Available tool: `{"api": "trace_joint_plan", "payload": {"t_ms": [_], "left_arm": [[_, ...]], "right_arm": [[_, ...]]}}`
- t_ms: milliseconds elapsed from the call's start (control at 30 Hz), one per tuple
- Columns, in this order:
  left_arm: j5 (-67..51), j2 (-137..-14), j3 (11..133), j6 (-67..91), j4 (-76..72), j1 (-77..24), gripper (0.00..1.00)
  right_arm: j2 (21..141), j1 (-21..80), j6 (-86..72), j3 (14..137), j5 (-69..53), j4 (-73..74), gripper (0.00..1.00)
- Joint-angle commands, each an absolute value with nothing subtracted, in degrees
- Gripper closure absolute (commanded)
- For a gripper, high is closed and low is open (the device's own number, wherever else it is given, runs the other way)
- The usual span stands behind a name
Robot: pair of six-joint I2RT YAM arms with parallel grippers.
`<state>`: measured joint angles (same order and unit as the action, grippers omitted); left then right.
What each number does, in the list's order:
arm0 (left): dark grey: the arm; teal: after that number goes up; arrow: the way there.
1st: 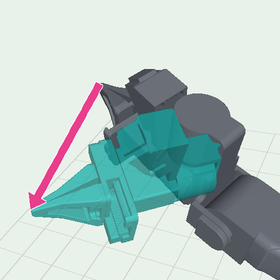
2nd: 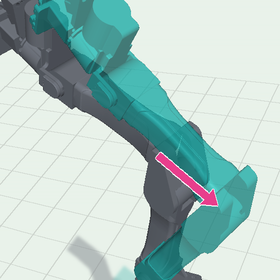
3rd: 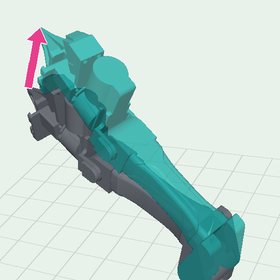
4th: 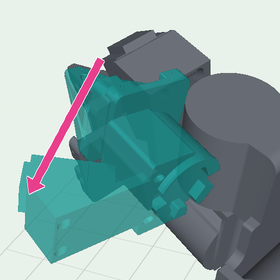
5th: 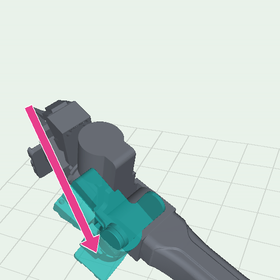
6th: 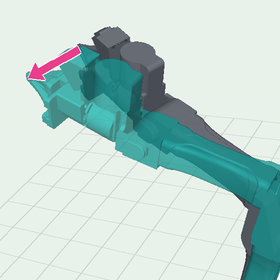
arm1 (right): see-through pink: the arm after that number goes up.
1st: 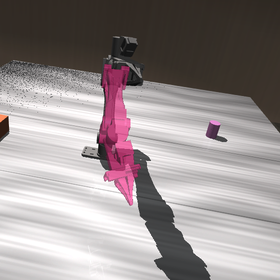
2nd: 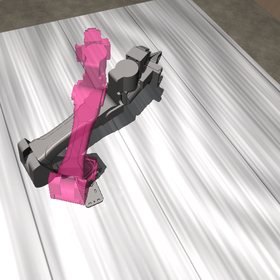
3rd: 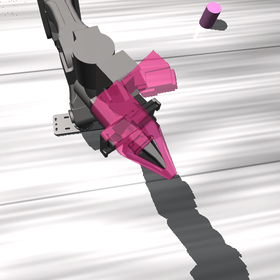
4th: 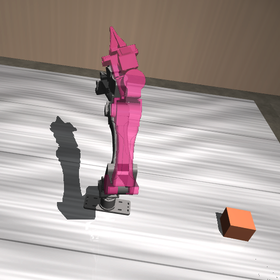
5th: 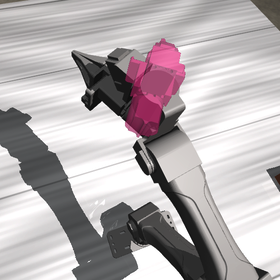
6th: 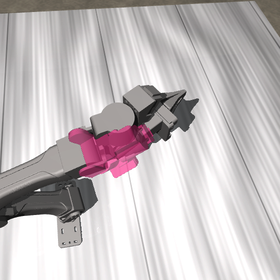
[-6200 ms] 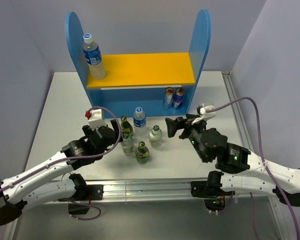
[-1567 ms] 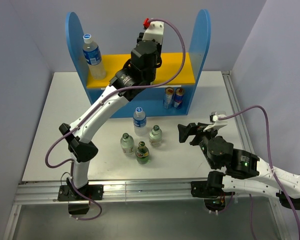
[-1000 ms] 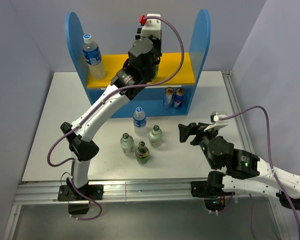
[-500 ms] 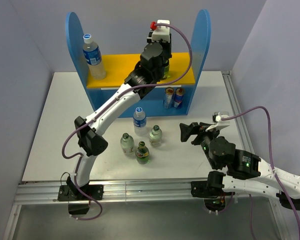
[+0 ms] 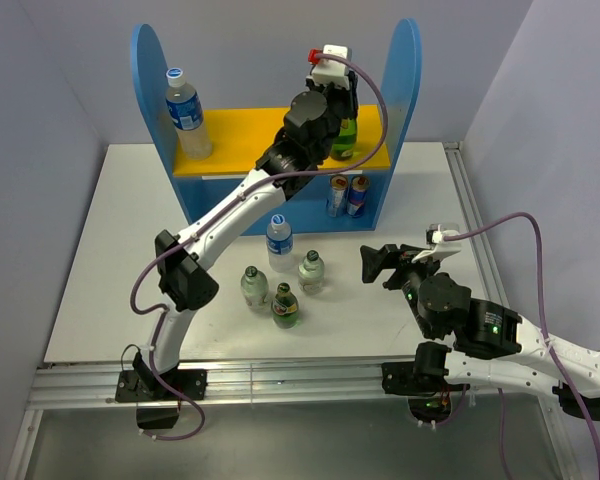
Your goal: Place and organize the beverage onto the shelf
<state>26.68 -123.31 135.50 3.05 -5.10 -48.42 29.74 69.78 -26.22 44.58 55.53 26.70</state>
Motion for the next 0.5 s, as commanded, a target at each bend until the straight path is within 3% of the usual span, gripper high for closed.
{"api": "trace_joint_plan", "payload": {"t_ms": [0, 100, 267, 467], "left_arm": [[24.08, -121.56, 132.54, 3.78, -7.82, -48.78, 0.64], [23.91, -121.81, 131.66, 3.16, -7.91, -48.96, 0.47], [23.99, -122.17, 130.78, 2.99, -8.00, -49.22, 0.36], [23.47, -121.12, 129.38, 2.73, -8.09, -49.83, 0.13]], "right_arm": [[29.36, 70.14, -27.33, 44.47, 57.57, 26.54, 0.00], [29.53, 70.14, -27.60, 44.38, 57.66, 26.72, 0.00], [29.36, 70.22, -27.77, 44.38, 57.83, 26.98, 0.00], [29.18, 70.22, -27.86, 44.12, 57.57, 26.81, 0.00]]}}
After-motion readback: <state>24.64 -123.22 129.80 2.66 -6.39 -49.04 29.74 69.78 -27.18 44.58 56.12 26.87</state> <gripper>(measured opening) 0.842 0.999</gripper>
